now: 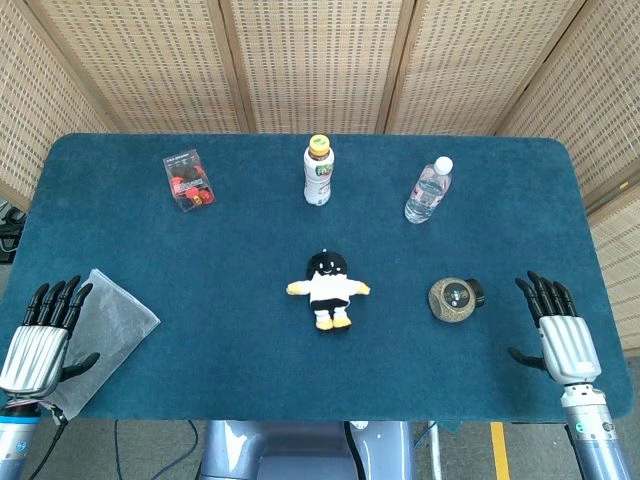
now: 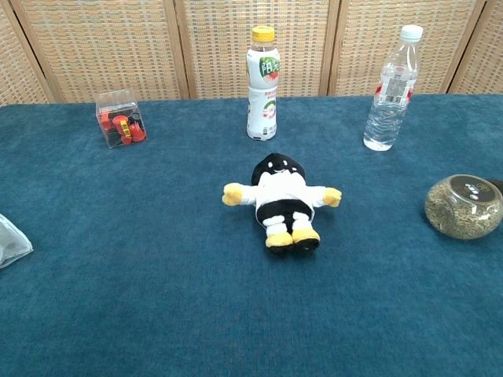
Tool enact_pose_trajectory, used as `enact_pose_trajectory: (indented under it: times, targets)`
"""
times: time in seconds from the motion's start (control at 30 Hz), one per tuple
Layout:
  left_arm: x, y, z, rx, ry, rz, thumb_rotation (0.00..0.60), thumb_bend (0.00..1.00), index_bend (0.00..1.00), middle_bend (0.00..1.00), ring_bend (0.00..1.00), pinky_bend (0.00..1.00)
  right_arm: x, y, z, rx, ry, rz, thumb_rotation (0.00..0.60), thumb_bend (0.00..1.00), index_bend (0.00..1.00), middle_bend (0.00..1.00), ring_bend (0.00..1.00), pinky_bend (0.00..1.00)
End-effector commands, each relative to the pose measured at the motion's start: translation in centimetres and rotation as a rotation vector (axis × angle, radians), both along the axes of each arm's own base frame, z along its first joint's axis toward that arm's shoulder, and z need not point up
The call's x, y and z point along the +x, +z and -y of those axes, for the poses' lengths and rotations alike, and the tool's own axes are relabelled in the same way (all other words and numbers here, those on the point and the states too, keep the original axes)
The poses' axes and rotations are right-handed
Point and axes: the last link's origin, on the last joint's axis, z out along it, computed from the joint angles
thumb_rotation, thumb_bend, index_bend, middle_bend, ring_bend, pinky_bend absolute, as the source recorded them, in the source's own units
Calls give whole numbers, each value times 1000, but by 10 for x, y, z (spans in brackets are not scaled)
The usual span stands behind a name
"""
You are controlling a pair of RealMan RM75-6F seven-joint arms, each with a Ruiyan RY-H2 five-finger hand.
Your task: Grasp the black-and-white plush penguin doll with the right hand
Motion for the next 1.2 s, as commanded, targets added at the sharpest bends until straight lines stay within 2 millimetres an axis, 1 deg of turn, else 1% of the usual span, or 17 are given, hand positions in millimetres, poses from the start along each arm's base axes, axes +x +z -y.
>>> enact_pose_trajectory:
  times: [0.03, 0.4, 0.97, 1.1, 1.2]
  targets:
    - [1, 0, 1, 1, -3, 0, 600, 124, 0, 0, 0, 0, -1, -1, 0, 2, -4, -2, 600, 245, 71, 0, 0, 0]
    - [1, 1, 2, 1, -10, 5, 600, 124, 0, 0, 0, 0, 3, 1, -1, -5, 8, 10, 600, 245, 71, 0, 0, 0]
    - [1, 1, 3, -6, -10, 6, 600, 125, 0, 0, 0, 0, 2, 0, 2, 2, -9, 5, 600, 245, 71, 0, 0, 0]
    - [1, 1, 4, -6, -9, 13, 600, 124, 0, 0, 0, 0, 7, 0, 8, 7, 2, 18, 600, 245, 94, 0, 0, 0]
    - [2, 2, 3, -5, -10, 18, 600, 125, 0, 0, 0, 0, 22, -1, 19, 15, 32, 20, 600, 245, 111, 0, 0, 0]
